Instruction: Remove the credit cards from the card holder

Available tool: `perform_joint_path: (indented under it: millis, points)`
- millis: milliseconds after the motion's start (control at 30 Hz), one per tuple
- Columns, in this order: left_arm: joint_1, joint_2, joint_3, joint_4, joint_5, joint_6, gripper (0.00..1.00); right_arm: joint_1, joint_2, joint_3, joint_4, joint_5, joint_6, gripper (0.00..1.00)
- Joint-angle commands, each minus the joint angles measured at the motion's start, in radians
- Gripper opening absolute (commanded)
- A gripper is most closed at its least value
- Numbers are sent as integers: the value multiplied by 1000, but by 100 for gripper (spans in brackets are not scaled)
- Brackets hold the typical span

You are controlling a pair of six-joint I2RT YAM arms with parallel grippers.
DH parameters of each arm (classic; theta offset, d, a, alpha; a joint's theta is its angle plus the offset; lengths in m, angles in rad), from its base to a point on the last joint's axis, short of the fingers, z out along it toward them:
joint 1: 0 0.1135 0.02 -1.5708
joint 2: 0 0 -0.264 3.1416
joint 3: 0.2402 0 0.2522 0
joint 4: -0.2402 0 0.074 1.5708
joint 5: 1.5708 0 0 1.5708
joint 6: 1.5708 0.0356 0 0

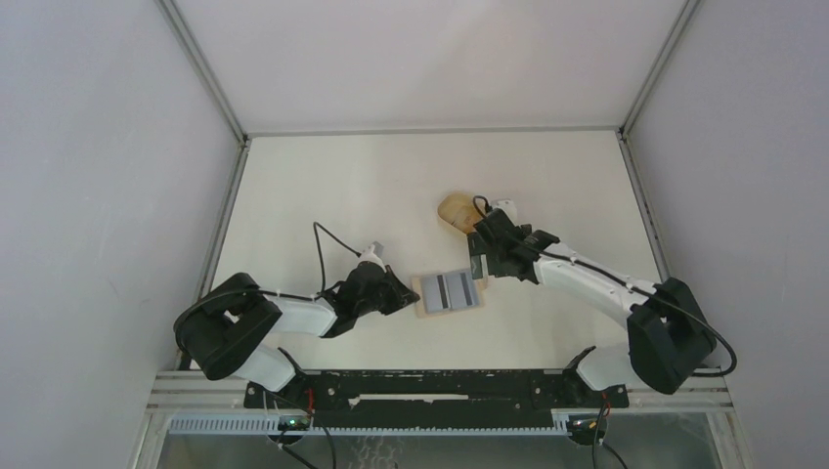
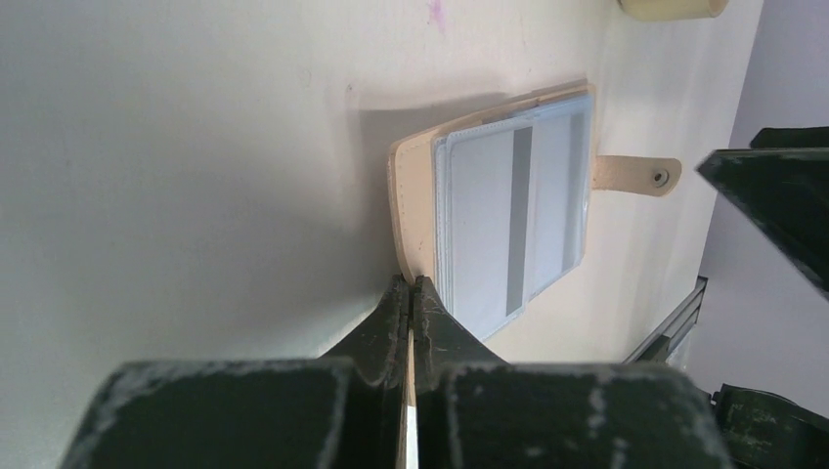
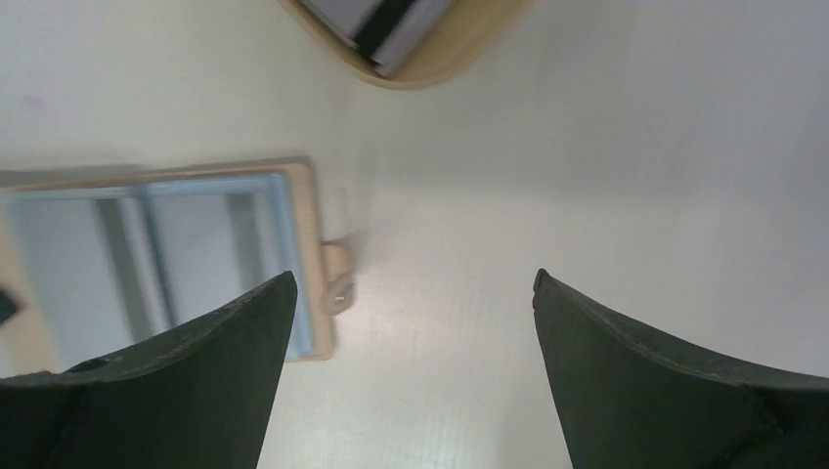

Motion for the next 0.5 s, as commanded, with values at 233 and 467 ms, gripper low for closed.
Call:
perform_joint_path:
  millis: [233,467]
  points:
    - [6,55,14,-12,-51,21,0,-63,-301,-138,420,-649,-40,100]
    - [17,88,2,13,-57,5,0,-99,-195,-251,662,-911,90,96]
